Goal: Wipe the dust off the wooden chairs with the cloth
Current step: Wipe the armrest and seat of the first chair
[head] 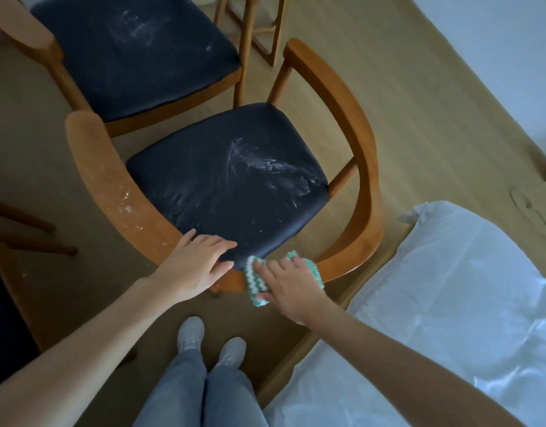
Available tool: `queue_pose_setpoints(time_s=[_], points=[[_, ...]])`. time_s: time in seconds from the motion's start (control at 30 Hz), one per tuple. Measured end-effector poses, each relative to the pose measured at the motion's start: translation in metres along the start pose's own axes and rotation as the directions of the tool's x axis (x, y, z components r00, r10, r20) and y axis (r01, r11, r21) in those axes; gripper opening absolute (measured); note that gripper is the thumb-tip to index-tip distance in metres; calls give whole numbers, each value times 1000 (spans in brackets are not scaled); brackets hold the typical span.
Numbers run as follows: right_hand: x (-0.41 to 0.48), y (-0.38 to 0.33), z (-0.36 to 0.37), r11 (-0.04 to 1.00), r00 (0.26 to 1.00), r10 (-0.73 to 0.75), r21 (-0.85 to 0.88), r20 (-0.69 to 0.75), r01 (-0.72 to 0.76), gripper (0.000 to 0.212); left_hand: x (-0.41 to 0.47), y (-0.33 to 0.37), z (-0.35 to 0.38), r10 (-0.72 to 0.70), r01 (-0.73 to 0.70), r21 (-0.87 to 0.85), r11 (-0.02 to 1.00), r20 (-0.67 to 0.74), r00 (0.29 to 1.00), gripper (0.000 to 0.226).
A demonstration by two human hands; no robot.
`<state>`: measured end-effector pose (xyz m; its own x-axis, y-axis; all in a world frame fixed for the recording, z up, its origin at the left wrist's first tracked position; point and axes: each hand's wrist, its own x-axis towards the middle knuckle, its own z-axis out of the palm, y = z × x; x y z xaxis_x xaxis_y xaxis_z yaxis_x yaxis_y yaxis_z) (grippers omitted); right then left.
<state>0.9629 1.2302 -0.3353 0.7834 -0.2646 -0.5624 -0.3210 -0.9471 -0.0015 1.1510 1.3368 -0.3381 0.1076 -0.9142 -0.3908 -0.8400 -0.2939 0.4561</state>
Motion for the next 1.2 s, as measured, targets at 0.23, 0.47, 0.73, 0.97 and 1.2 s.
queue_pose_setpoints(time_s=[0.23,0.47,0.73,0.97,1.2], points=[[-50,92,32,986,967,129,-74,-221,-148,58,11,38,13,58,-56,-38,998,37,998,47],[-46,75,44,756,681,626,512,-380,-409,56,38,81,15,93,-91,-63,994,21,995,46],[-28,-9,72,143,481,866,989,-136,21,60,65,111,10,129,-137,-175,975,-59,990,51],[-30,105,50,9,494,860,971,-129,239,55,104,150,8,181,-161,-233,959,69,981,58],[-5,197,53,-315,714,700,884,-30,346,71,156,192,3,196,-177,-178,968,92,976,62]])
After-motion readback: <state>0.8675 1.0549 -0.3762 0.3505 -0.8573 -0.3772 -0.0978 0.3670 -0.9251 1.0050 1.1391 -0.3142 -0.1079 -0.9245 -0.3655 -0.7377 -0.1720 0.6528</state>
